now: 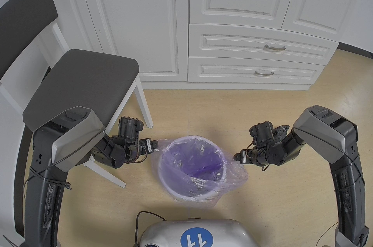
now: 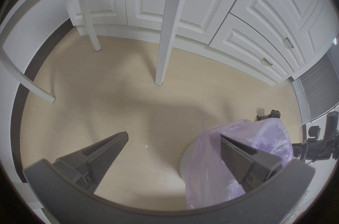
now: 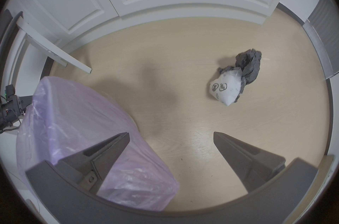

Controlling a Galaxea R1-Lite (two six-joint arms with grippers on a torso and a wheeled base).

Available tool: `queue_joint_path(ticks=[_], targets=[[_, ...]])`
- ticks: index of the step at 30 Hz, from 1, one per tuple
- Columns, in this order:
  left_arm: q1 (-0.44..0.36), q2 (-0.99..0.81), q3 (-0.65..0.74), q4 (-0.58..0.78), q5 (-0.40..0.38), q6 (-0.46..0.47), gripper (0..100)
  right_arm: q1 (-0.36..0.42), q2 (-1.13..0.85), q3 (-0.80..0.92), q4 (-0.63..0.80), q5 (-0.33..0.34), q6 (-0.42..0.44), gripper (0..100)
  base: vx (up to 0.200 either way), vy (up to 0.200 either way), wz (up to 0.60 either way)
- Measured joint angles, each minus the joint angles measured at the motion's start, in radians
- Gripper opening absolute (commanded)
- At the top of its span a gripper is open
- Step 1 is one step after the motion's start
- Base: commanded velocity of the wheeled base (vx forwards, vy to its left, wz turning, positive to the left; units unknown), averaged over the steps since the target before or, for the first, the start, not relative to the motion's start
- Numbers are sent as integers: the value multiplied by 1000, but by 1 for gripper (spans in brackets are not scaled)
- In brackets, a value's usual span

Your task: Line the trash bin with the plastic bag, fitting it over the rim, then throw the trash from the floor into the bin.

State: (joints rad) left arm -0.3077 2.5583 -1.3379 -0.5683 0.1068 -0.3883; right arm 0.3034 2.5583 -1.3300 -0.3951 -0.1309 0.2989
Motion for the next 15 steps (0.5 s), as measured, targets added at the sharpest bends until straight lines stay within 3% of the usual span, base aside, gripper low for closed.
queue_joint_path(ticks=[9, 15], targets=[[-17, -91, 85, -3, 0, 53, 100, 36, -151, 178, -105, -5, -80, 100, 0, 0, 0], [-76, -132, 125, -1, 0, 56, 100, 89, -207, 263, -185, -8, -96, 100, 0, 0, 0]])
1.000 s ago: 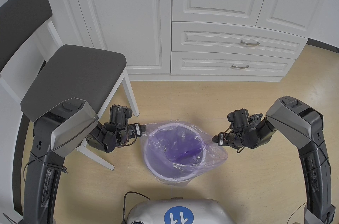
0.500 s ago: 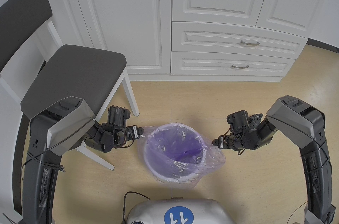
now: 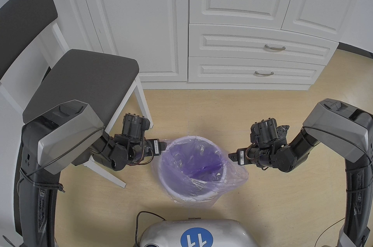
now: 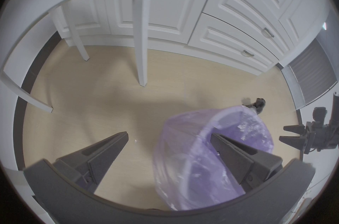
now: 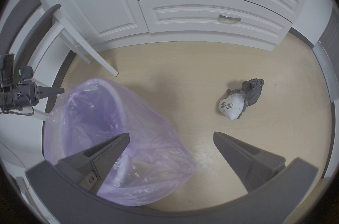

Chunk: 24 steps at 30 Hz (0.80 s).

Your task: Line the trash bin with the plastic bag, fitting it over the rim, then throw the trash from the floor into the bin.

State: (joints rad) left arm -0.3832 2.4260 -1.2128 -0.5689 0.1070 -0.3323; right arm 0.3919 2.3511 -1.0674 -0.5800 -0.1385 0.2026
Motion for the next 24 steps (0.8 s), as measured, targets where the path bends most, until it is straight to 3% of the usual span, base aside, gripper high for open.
queue_joint_path(ticks=[7, 13, 20, 24], targets=[[-33, -22, 12, 63, -1, -14, 100, 24, -18, 35, -8, 0, -24, 100, 0, 0, 0], [-43, -56, 40, 195, -42, 27, 100, 40, -19, 52, -9, 3, -34, 100, 0, 0, 0], [-37, -70, 83, 210, -93, 88, 100, 79, 13, 82, -9, 15, -37, 100, 0, 0, 0], [-30, -77, 114, 207, -115, 111, 100, 86, 17, 127, -9, 48, -80, 100, 0, 0, 0]])
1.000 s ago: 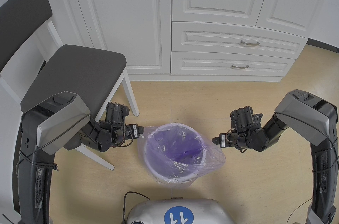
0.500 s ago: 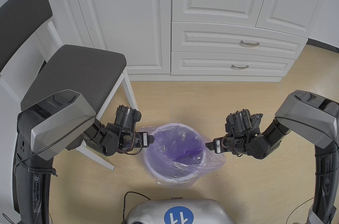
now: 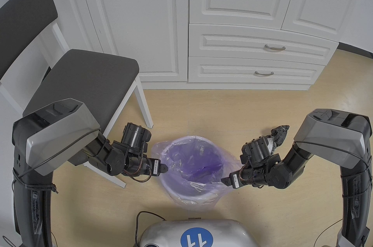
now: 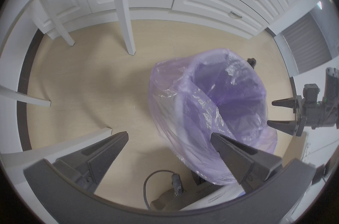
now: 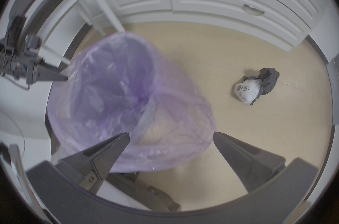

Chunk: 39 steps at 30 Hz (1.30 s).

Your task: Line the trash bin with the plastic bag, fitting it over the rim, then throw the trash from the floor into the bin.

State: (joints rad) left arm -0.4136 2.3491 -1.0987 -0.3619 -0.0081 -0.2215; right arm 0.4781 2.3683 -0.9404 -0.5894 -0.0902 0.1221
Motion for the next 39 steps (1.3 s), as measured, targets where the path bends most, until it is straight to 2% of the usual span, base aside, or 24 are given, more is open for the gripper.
queue_joint_path(ticks=[7, 13, 18, 23, 27, 32, 39], targets=[[18, -15, 74, -6, -56, 119, 100, 3, -19, 103, -2, 92, -130, 100, 0, 0, 0], [43, -22, 129, -9, -113, 186, 100, -2, -31, 177, -3, 148, -227, 100, 0, 0, 0], [55, -27, 161, -10, -145, 237, 100, -8, -29, 192, -25, 157, -235, 100, 0, 0, 0], [63, -28, 172, -20, -153, 250, 100, -15, -29, 204, -141, 159, -231, 100, 0, 0, 0], [74, -27, 180, -97, -155, 250, 100, -28, -45, 222, -191, 160, -227, 100, 0, 0, 0], [84, -27, 202, -166, -156, 250, 100, -31, -71, 227, -206, 160, -174, 100, 0, 0, 0], [89, -35, 222, -254, -157, 247, 100, -27, -103, 238, -204, 160, -170, 100, 0, 0, 0]])
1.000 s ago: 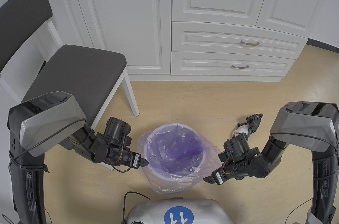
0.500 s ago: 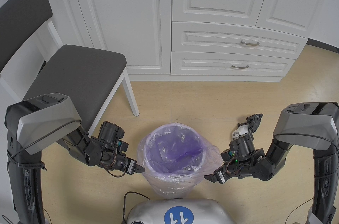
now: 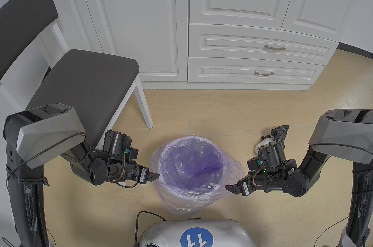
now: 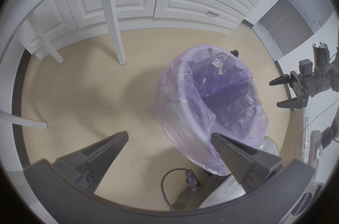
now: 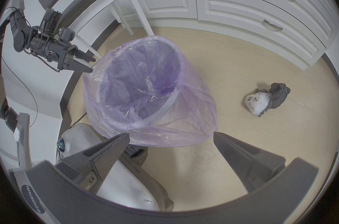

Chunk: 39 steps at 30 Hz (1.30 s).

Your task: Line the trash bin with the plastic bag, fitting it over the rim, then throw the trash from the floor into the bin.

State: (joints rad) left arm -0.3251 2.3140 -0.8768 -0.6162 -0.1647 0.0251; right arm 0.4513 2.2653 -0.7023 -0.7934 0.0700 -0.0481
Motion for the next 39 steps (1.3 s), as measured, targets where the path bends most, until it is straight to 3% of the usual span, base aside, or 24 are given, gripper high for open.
queue_joint_path(ticks=[19, 29, 39], targets=[[14, -24, 42, -133, 0, -4, 100, 2, -64, 3, -3, 1, 0, 100, -21, 0, 0], [13, -23, 72, -284, 3, -39, 100, 10, -76, -1, -3, 0, 7, 100, -200, 0, 0], [11, 13, 109, -468, 2, -40, 100, 14, -71, -13, -5, -4, 23, 100, 0, 0, 0]])
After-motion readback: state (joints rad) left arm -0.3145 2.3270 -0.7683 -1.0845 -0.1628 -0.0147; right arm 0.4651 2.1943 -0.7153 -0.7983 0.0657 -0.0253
